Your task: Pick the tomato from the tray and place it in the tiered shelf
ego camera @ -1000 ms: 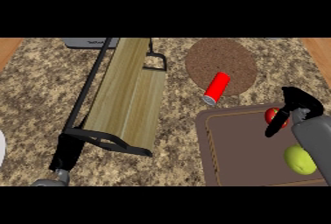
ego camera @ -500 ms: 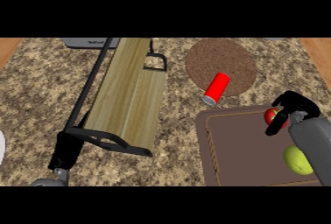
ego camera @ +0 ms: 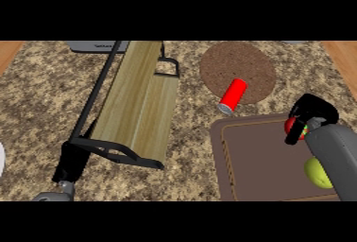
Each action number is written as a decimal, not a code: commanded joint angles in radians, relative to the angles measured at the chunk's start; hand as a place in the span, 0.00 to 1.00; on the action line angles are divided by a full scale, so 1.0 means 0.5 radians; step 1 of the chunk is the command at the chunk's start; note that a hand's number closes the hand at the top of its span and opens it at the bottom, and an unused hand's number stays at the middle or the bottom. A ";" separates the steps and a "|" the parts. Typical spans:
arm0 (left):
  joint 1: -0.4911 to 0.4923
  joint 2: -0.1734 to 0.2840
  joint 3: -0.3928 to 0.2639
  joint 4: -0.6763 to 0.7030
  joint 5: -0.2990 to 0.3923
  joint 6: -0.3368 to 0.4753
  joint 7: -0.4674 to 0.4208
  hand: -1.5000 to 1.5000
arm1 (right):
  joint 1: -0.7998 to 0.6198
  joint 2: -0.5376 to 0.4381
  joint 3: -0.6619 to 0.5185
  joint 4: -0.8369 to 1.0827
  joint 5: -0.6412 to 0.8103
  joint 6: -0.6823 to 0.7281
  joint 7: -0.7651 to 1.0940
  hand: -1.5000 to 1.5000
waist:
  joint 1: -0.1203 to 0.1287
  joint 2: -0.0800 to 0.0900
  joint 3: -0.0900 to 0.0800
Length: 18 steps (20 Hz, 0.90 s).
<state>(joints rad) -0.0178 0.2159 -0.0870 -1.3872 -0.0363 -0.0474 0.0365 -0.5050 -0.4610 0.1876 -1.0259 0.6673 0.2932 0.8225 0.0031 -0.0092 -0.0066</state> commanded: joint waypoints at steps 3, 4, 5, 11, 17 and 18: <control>-0.044 -0.042 0.038 0.165 -0.049 0.010 -0.034 0.50 | 0.114 0.002 -0.007 -0.397 0.111 0.051 0.206 1.00 | -0.025 0.012 0.011; 0.044 -0.016 0.036 0.111 -0.038 -0.044 -0.114 0.50 | -0.058 0.057 -0.074 -0.011 0.187 -0.145 0.024 1.00 | 0.006 0.020 0.013; 0.028 0.015 0.060 0.018 -0.027 -0.058 -0.008 0.50 | 0.024 -0.022 -0.091 -0.266 0.158 0.010 0.110 1.00 | -0.006 0.015 0.013; -0.056 -0.053 -0.053 0.050 -0.040 -0.079 -0.030 0.50 | -0.343 0.119 0.389 -0.524 -0.027 0.280 -0.968 1.00 | 0.217 0.049 0.022; -0.098 -0.035 0.001 0.082 -0.018 -0.073 0.001 0.50 | -0.582 -0.094 0.395 -0.760 -0.219 0.341 -1.934 1.00 | 0.113 0.049 0.022; -0.102 -0.052 -0.030 0.064 -0.061 -0.038 0.013 0.50 | -0.599 -0.172 0.340 -0.721 -0.244 0.320 -2.102 1.00 | 0.094 0.052 0.023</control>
<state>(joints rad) -0.0616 0.1960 -0.0998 -1.3698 -0.0525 -0.0830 0.0314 -0.7437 -0.4690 0.3777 -1.3524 0.5960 0.4454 0.0508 0.0747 0.0126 0.0070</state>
